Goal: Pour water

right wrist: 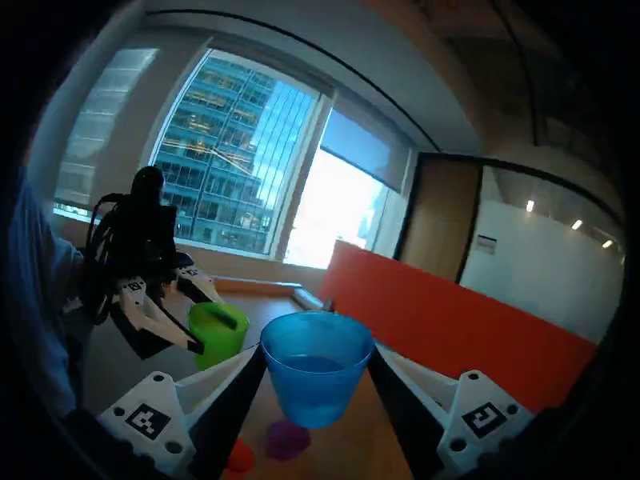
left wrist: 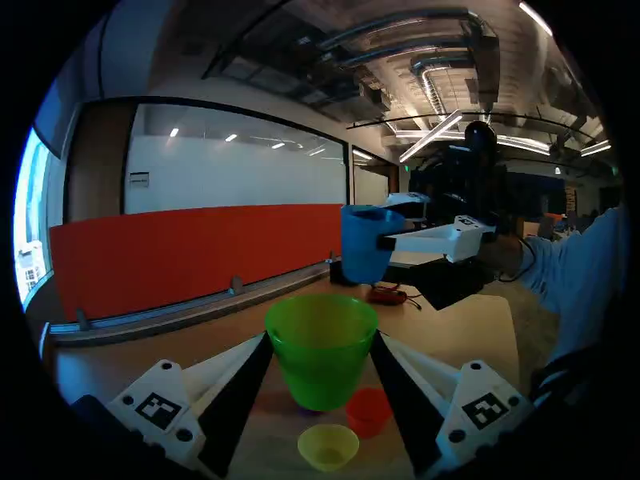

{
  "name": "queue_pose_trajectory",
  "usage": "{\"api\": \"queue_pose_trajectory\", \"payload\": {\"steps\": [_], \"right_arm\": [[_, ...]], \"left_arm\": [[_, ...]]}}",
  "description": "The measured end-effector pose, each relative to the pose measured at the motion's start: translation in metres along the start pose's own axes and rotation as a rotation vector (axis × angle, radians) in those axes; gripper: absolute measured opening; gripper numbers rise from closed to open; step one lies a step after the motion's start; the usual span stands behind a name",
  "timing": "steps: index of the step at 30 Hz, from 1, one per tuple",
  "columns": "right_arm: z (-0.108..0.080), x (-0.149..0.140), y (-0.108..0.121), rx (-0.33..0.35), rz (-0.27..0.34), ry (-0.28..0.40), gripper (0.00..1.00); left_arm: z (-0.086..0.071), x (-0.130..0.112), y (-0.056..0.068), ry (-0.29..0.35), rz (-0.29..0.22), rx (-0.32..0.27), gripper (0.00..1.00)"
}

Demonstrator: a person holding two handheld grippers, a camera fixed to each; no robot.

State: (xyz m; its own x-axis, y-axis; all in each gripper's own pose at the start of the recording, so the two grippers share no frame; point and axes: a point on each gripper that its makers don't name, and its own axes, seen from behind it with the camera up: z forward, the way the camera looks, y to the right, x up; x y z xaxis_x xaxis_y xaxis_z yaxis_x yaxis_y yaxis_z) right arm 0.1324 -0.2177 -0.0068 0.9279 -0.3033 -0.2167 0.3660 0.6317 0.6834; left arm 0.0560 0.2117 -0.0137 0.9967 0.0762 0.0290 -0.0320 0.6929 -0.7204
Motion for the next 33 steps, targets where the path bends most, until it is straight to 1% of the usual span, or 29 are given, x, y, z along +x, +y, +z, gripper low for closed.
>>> {"api": "queue_pose_trajectory", "payload": {"steps": [5, 12, 20, 28, 33], "right_arm": [[0.005, 0.013, 0.001, -0.003, -0.084, 0.010, 0.91], [0.015, 0.030, 0.001, -0.001, -0.181, 0.023, 0.91], [0.024, 0.049, 0.006, -0.010, -0.285, 0.038, 0.91], [0.031, 0.058, 0.007, -0.011, -0.382, 0.041, 0.91], [0.036, 0.064, 0.010, -0.018, -0.454, 0.045, 0.91]], "left_arm": [[0.003, -0.002, 0.003, 0.001, -0.005, -0.008, 0.86], [0.006, -0.003, 0.011, 0.000, -0.007, -0.024, 0.85], [0.007, 0.001, 0.016, 0.003, -0.005, -0.039, 0.86], [0.008, 0.003, 0.019, 0.006, 0.000, -0.047, 0.86], [0.010, 0.003, 0.020, 0.004, 0.003, -0.051, 0.86]]}}
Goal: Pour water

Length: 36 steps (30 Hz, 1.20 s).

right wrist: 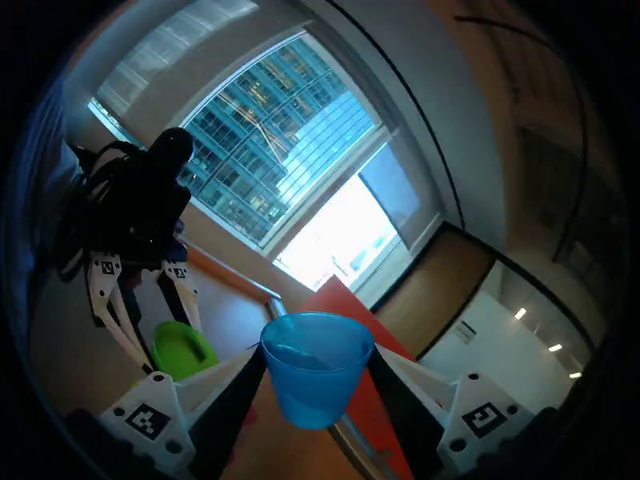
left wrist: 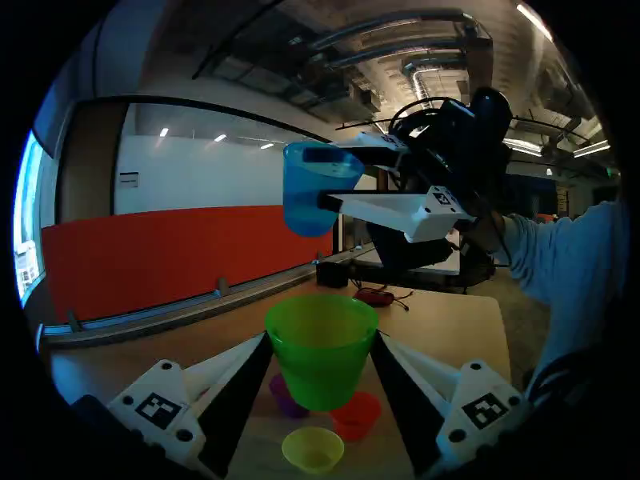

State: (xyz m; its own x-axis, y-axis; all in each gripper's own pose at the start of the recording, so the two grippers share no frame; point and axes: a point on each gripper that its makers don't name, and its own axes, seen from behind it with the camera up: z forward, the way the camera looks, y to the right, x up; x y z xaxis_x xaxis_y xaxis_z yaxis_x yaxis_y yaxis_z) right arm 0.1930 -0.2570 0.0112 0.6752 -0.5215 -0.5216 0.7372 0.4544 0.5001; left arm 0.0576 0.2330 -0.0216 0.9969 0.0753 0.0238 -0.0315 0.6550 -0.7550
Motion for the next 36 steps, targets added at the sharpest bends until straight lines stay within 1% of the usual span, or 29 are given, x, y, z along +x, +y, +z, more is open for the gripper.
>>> {"api": "queue_pose_trajectory", "payload": {"steps": [6, 21, 29, 36], "right_arm": [[0.005, 0.002, 0.006, -0.003, -0.094, -0.006, 0.91], [0.013, 0.008, 0.024, -0.021, -0.310, -0.021, 0.91], [0.016, 0.011, 0.031, -0.030, -0.396, -0.029, 0.90], [0.017, 0.014, 0.038, -0.041, -0.438, -0.029, 0.91]], "left_arm": [[0.003, 0.001, 0.000, 0.001, 0.008, 0.001, 0.86], [0.010, 0.004, 0.005, -0.002, 0.022, -0.016, 0.86], [0.011, 0.006, 0.007, -0.005, 0.033, -0.022, 0.86], [0.011, 0.007, 0.009, -0.005, 0.040, -0.027, 0.86]]}}
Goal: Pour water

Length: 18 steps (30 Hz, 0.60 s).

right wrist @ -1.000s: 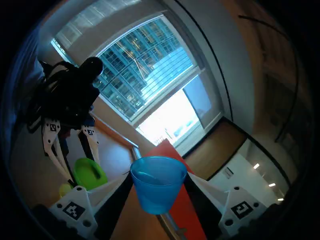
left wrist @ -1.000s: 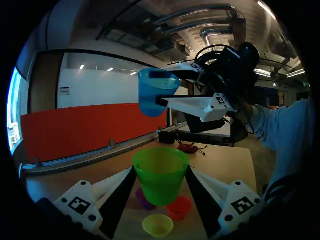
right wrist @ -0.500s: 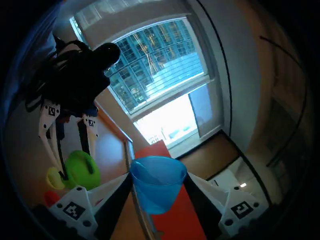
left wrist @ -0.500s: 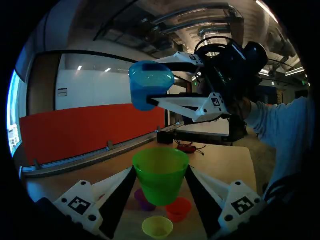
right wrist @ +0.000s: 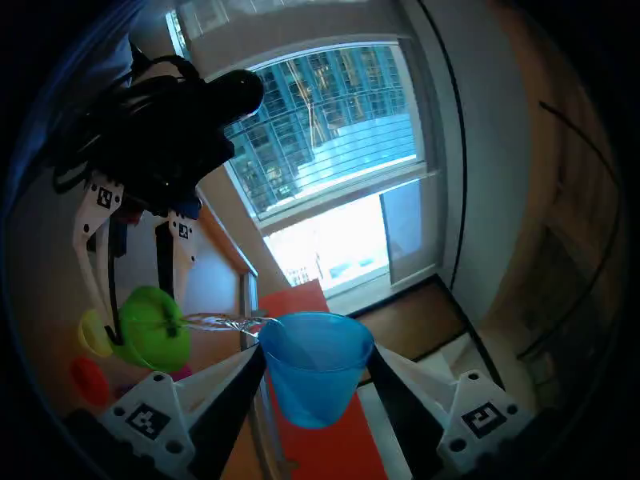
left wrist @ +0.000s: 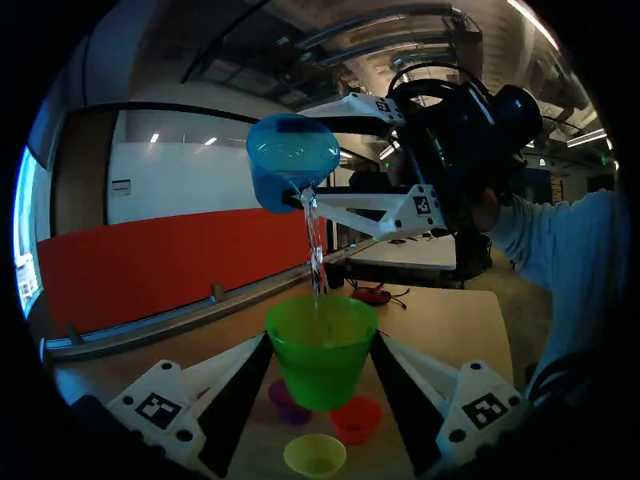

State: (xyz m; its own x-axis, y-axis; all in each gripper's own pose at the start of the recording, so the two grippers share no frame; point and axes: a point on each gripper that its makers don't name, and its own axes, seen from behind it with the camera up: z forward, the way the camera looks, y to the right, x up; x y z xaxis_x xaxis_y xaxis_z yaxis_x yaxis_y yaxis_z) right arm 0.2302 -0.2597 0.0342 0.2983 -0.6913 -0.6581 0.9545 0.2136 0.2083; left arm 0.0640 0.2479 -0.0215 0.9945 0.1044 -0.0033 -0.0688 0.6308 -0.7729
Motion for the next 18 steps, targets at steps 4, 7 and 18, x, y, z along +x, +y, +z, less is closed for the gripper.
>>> {"api": "queue_pose_trajectory", "payload": {"steps": [4, 7, 18], "right_arm": [[0.000, 0.000, 0.004, -0.006, -0.024, 0.000, 0.91], [0.000, 0.000, 0.007, -0.011, -0.044, -0.001, 0.90], [0.000, 0.002, 0.018, -0.029, -0.130, -0.011, 0.90]], "left_arm": [[0.000, 0.000, 0.002, 0.000, 0.000, -0.004, 0.85], [0.000, -0.001, 0.003, 0.000, -0.003, -0.008, 0.85], [0.001, 0.001, 0.002, 0.006, -0.012, -0.010, 0.85]]}}
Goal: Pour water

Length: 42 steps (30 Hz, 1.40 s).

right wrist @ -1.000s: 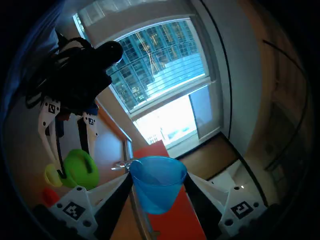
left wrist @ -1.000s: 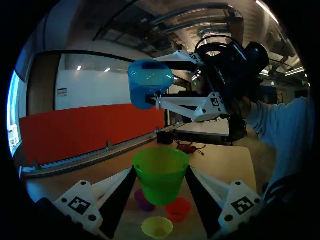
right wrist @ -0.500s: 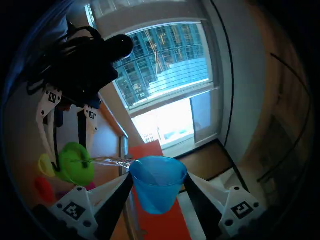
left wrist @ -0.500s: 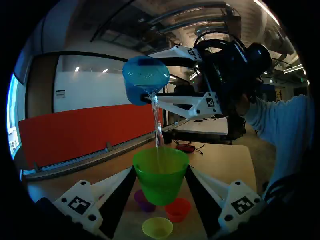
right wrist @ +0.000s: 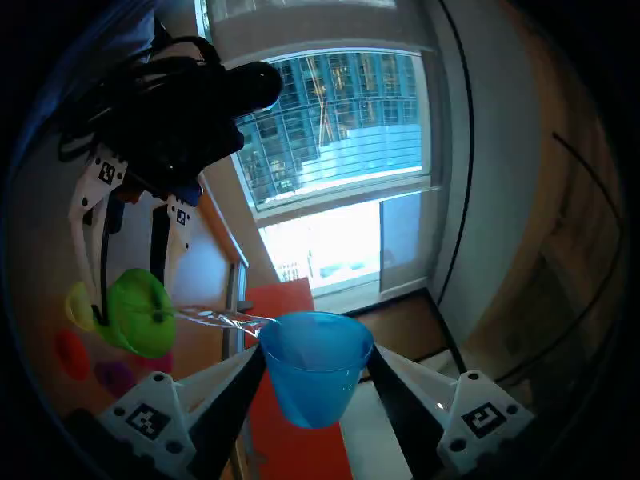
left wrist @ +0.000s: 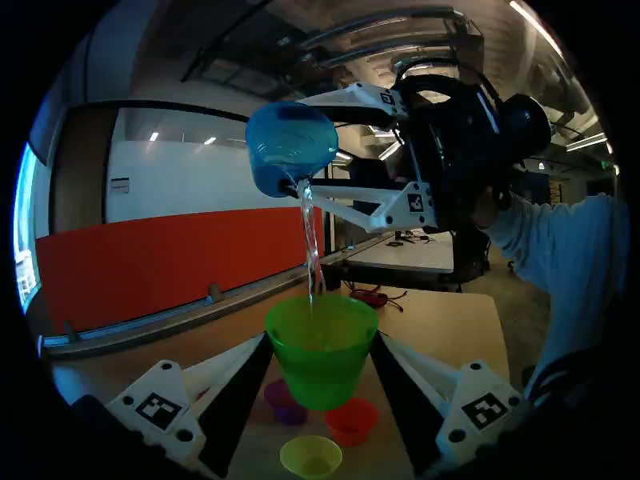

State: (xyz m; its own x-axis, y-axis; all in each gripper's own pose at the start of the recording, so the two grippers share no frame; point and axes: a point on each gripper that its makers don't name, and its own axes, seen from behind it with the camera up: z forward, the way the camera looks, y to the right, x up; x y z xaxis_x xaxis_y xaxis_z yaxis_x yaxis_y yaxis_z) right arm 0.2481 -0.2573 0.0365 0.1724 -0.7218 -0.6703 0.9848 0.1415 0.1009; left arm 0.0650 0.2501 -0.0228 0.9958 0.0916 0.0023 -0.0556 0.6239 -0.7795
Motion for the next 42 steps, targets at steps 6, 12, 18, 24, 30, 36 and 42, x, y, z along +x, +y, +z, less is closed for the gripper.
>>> {"api": "queue_pose_trajectory", "payload": {"steps": [6, 12, 18, 24, 30, 36, 42], "right_arm": [[0.001, 0.001, 0.009, -0.017, -0.042, 0.000, 0.91], [0.002, 0.003, 0.015, -0.028, -0.084, -0.003, 0.90], [0.003, 0.005, 0.020, -0.036, -0.125, -0.008, 0.90], [0.004, 0.007, 0.027, -0.044, -0.159, -0.009, 0.91], [0.005, 0.009, 0.034, -0.052, -0.208, -0.013, 0.90], [0.005, 0.010, 0.039, -0.059, -0.255, -0.016, 0.91], [0.004, 0.014, 0.046, -0.071, -0.300, -0.012, 0.91]], "left_arm": [[0.000, 0.001, 0.000, 0.002, 0.000, 0.001, 0.85], [0.000, 0.003, -0.002, 0.007, -0.006, 0.001, 0.85], [0.000, 0.004, -0.001, 0.009, -0.008, 0.001, 0.85], [0.000, 0.005, 0.002, 0.009, -0.005, -0.001, 0.85], [0.000, 0.006, 0.000, 0.012, -0.008, 0.003, 0.85], [0.000, 0.007, -0.004, 0.012, -0.012, 0.010, 0.85], [0.000, 0.008, -0.004, 0.016, -0.017, 0.009, 0.85]]}}
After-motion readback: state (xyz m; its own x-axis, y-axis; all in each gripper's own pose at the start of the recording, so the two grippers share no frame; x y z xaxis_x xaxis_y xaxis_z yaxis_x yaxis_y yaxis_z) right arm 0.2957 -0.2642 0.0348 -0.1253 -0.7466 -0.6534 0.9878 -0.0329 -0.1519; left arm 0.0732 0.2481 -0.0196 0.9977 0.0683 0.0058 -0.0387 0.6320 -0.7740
